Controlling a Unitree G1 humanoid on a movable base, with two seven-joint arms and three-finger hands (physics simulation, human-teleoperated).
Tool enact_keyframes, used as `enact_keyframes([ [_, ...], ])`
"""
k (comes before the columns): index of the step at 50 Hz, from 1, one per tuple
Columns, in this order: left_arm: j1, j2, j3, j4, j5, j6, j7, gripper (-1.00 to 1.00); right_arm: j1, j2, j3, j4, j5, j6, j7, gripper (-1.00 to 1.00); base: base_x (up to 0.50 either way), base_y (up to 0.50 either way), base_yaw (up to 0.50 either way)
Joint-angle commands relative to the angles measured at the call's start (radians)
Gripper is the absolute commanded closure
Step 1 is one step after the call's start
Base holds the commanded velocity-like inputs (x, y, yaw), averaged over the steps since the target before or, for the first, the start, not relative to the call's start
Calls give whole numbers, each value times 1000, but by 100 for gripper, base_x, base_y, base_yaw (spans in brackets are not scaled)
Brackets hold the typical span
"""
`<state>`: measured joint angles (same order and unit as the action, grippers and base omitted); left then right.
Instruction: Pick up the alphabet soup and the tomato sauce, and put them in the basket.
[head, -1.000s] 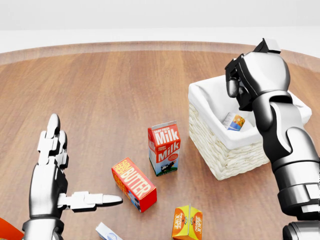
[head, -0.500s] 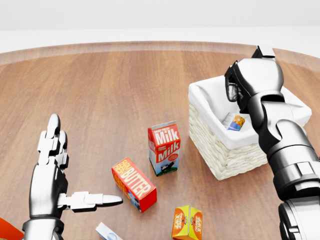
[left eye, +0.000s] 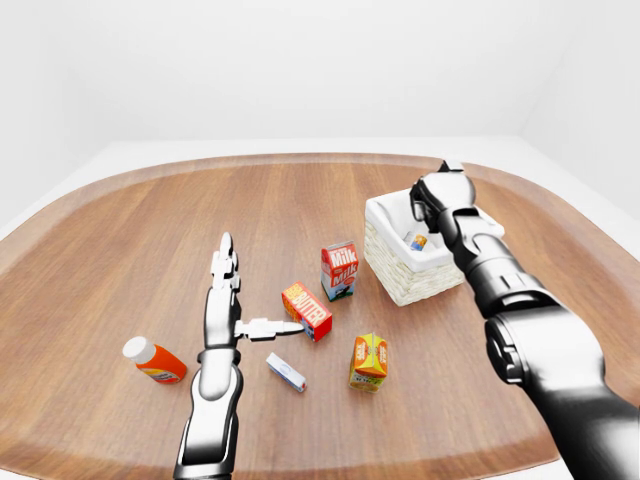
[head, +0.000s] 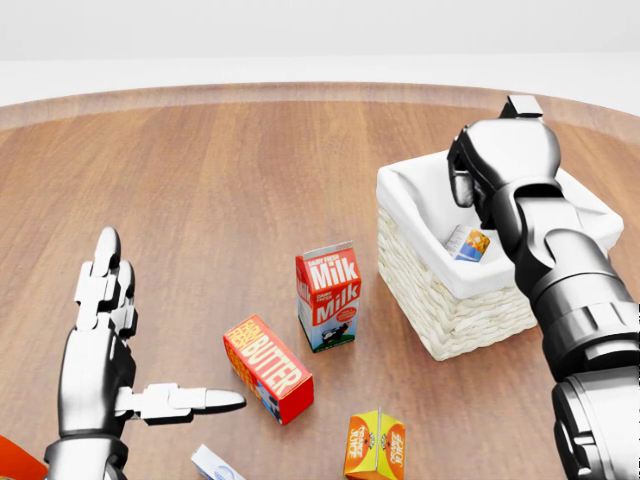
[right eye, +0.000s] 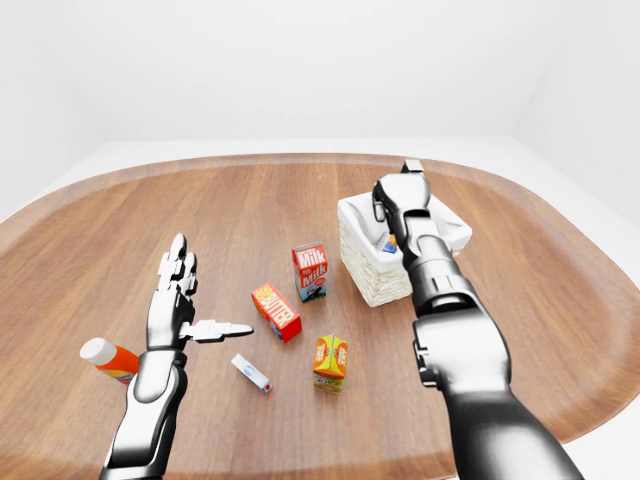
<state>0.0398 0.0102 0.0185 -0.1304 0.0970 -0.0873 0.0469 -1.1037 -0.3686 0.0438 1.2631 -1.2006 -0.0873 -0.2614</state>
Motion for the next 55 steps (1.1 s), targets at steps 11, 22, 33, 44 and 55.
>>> enact_keyframes([
  [11,4,0,10,-11,-25,0,-9,-100,-37,25,13,41,-27,57,10,100,0,0,0],
  [22,6,0,11,-15,-27,0,-10,-100,-28,41,20,50,-59,105,21,100,0,0,0],
  [33,5,0,10,-10,-25,0,-9,-100,-18,40,13,50,-52,101,18,100,0,0,0],
  [44,5,0,10,-15,-25,0,-9,-100,-8,34,10,50,-41,98,14,100,0,0,0],
  [55,3,0,11,-6,-26,0,-10,-100,-10,36,12,51,-38,96,17,100,0,0,0],
])
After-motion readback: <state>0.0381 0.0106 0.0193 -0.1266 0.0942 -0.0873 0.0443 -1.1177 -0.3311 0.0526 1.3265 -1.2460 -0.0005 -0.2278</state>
